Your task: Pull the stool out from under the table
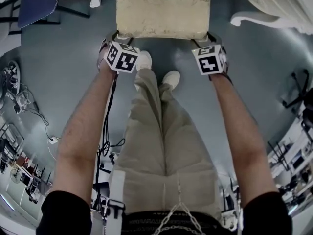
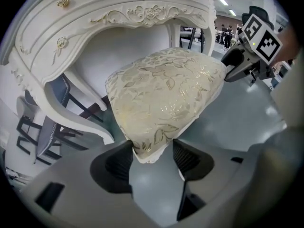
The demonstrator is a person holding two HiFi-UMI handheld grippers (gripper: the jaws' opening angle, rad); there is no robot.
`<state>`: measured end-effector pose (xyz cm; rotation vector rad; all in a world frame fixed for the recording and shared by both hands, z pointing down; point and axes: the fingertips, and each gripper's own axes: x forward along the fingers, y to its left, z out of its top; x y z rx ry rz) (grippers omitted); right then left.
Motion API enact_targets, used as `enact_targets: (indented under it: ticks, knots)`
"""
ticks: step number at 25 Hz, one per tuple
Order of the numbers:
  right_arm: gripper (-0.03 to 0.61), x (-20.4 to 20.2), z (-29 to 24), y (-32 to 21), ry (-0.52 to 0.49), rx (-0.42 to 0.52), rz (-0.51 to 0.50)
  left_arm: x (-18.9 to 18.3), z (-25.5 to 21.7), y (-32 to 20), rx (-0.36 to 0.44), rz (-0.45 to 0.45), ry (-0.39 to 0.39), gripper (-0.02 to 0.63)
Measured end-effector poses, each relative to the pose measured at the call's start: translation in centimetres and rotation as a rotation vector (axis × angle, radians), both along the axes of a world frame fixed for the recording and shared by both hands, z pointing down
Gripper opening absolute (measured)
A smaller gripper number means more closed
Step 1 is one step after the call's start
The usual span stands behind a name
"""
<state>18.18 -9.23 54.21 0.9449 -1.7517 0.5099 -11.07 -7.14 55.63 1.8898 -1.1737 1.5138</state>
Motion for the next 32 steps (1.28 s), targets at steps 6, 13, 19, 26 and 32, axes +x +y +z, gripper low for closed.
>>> enact_targets:
  ticks: [6,13,19,26,32]
  knots:
    - [0.282,0.7,-0.9,2.4,-0.025,0.02,0.075,-1.0,-1.8,2.5,0.081,-0.039,0.03,0.267]
    - [0.002,0.7,-13.3,4.4,-0.273,0.366,0.282,-3.9,-17.1,4.7,0.534,-0.236,0.197,0.041]
    - [0.002,-3.2,-25.7,9.2,-0.417,0.626,0.282,-3.1,-28.2,9.6,0.683,-0.252,0.36,0.038]
    - [0.002,-6.1,-32.8,12.7,-0.509,0.717,0.294,-1.4,-36.1,11.7,0.752,-0.129,0.412,0.038]
    - [0.002,-5.6,-32.0,13.9,-0.508,0.666,0.282,0.7,-35.5,11.0,0.712,-0.08,0.409,0.038]
